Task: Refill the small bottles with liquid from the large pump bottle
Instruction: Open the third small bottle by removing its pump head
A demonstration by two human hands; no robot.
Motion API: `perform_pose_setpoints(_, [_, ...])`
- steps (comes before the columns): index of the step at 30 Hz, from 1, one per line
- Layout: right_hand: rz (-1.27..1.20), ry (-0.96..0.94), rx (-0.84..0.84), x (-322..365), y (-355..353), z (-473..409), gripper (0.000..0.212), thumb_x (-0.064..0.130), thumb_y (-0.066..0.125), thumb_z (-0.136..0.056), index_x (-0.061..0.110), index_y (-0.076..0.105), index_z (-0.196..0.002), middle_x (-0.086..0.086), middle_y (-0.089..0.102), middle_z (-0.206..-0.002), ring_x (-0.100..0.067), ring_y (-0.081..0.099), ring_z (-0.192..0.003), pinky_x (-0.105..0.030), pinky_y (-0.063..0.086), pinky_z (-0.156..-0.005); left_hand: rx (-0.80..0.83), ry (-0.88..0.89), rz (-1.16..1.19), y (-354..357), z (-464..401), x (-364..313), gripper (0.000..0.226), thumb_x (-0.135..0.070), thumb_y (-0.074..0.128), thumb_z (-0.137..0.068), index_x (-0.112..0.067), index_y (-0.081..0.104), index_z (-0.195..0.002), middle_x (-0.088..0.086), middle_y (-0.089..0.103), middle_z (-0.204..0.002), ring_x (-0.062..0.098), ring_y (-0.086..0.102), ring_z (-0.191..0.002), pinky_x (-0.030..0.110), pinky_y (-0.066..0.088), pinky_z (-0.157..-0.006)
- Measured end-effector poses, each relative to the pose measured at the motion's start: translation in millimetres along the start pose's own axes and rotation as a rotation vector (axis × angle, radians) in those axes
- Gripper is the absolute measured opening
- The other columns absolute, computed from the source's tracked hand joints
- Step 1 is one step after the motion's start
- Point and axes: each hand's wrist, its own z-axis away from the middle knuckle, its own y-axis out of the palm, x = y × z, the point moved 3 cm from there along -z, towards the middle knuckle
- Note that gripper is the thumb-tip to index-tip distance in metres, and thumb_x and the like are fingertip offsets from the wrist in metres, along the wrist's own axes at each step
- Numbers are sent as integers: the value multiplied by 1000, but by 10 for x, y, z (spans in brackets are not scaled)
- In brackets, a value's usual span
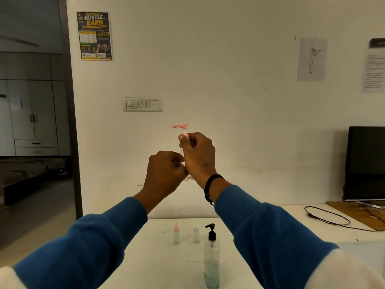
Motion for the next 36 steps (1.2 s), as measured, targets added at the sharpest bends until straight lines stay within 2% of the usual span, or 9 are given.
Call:
perform_pose_setpoints(5, [11, -21, 0, 99, -34, -50, 22, 34, 60, -103, 15, 71, -103, 5, 72, -93, -12, 66, -87, -26, 54, -81, 13, -19, 21, 4, 47, -24, 29, -33, 83, -82, -6, 78, -88, -7, 61, -62, 4, 55, -54, 13, 38, -62])
perform_pose_setpoints(8, [22, -52, -1, 184, -64, -99, 23, 34, 60, -102, 14, 72, -106, 6, 70, -94, -9, 64, -87, -19, 49, -78, 17, -33, 30, -3, 51, -36, 35, -40, 83, -80, -7, 76, -85, -16, 54, -57, 3, 51, -51, 11, 34, -60])
perform_pose_setpoints(11, [26, -76, 3, 277, -104, -179, 23, 34, 62, -102, 14, 72, -104, 5, 71, -92, -8, 64, -84, -12, 45, -71, 11, -35, 36, -3, 44, -25, 37, -44, 85, -77, -9, 78, -90, -15, 59, -60, 3, 57, -55, 12, 39, -62])
perform_pose_setpoints(16, [13, -103, 0, 437, -164, -326, 25, 37, 67, -98, 13, 74, -102, 6, 74, -91, -4, 65, -81, -11, 43, -69, 13, -43, 64, -13, 37, -42, 38, -43, 87, -75, -9, 77, -87, -17, 58, -54, 3, 58, -54, 16, 45, -68])
perform_pose_setpoints(21, [10, -154, -7, 596, -238, -456, 24, 37, 72, -95, 14, 76, -101, 5, 77, -90, -7, 70, -86, -18, 52, -76, 25, -51, 47, -14, 38, -42, 36, -49, 87, -73, -17, 72, -79, -15, 60, -54, -2, 59, -52, 6, 37, -65])
perform_pose_setpoints(25, [-25, -189, -38, 702, -335, -534, 20, 37, 74, -93, 17, 75, -97, 7, 76, -85, -10, 71, -81, -37, 61, -85, 17, -42, 72, -31, 31, -33, 39, -45, 89, -73, -10, 74, -76, -1, 64, -54, 14, 62, -56, 6, 38, -71])
perform_pose_setpoints(28, [-51, -208, -59, 750, -406, -553, 14, 35, 77, -91, 22, 73, -93, 8, 76, -83, -13, 72, -80, -44, 62, -82, 15, -48, 88, -48, 23, -33, 37, -43, 90, -72, -10, 74, -75, -1, 62, -52, 19, 66, -60, 10, 42, -73])
perform_pose_setpoints(32, [-53, -240, -80, 766, -493, -516, 11, 28, 78, -91, 22, 70, -94, 5, 76, -83, -14, 73, -78, -44, 63, -80, 20, -60, 116, -62, 36, -36, 34, -41, 90, -72, -12, 74, -78, -4, 64, -53, 18, 66, -61, 11, 43, -73])
perform_pose_setpoints(36, [5, -309, -87, 713, -553, -414, 10, 21, 75, -92, 17, 70, -100, 7, 75, -85, -11, 73, -77, -33, 64, -78, 31, -78, 113, -57, 77, 16, 34, -42, 90, -71, -14, 75, -83, -5, 69, -59, 8, 66, -65, 9, 41, -66])
